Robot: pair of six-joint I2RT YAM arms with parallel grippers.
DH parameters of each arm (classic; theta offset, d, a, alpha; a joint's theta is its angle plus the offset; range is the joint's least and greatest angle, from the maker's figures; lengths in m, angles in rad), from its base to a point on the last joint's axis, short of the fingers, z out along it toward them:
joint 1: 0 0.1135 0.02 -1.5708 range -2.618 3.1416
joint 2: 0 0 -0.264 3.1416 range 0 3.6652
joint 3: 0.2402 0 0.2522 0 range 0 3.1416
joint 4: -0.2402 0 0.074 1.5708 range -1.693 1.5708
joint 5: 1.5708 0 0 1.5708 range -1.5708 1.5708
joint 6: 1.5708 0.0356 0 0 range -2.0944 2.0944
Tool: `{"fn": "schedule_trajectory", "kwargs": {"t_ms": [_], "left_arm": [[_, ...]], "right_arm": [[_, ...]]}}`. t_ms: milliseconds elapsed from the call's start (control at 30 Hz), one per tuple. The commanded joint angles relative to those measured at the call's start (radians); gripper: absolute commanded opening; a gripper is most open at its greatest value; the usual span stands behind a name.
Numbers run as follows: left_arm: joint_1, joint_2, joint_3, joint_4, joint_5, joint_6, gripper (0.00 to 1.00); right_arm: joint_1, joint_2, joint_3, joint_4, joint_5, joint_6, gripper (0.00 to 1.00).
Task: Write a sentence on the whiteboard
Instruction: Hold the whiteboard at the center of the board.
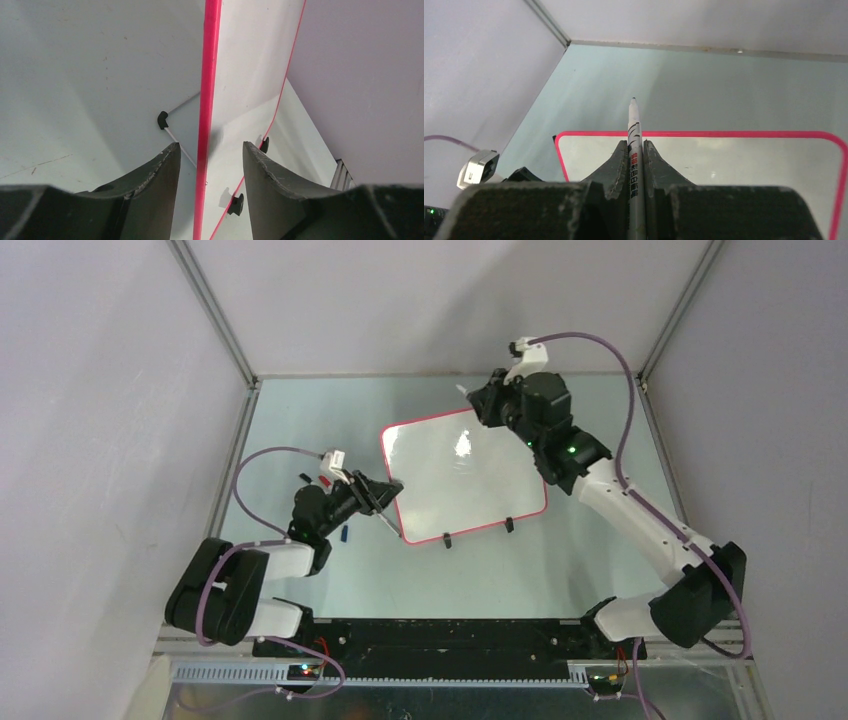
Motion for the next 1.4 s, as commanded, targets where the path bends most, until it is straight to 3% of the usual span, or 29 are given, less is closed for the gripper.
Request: {"fn": "schedule_trajectory", "kwargs": {"t_ms": [0,167,367,967,1367], "left_arm": [[-0.021,0.013,0.047,0.022,-0.033,0.021,0.53],[-0.028,0.019,0.055,-0.004,-0.05,0.039,0.44],[-0.036,0.0,0.072,-0.062,-0.048,0.057,0.44],[-0.046,-0.035,0.093,-0.167,-0.1,0.112,0.41],[-0.064,-0.005,0.105,-0.151,-0.086,0.126,0.4]], "right_arm": [[0.063,0.049,0.02,0.1,0.041,-0.052,0.0],[0.138,0.12,0.087,0.071,0.044,-0.081,0.0],[0.221,0.128,0.094,0.065,0.131,-0.129,0.0],[0.292,0.163,0.116,0.047,0.186,-0.163,0.0],[0.292,0.099,0.108,-0.036,0.229,-0.145,0.0]]}}
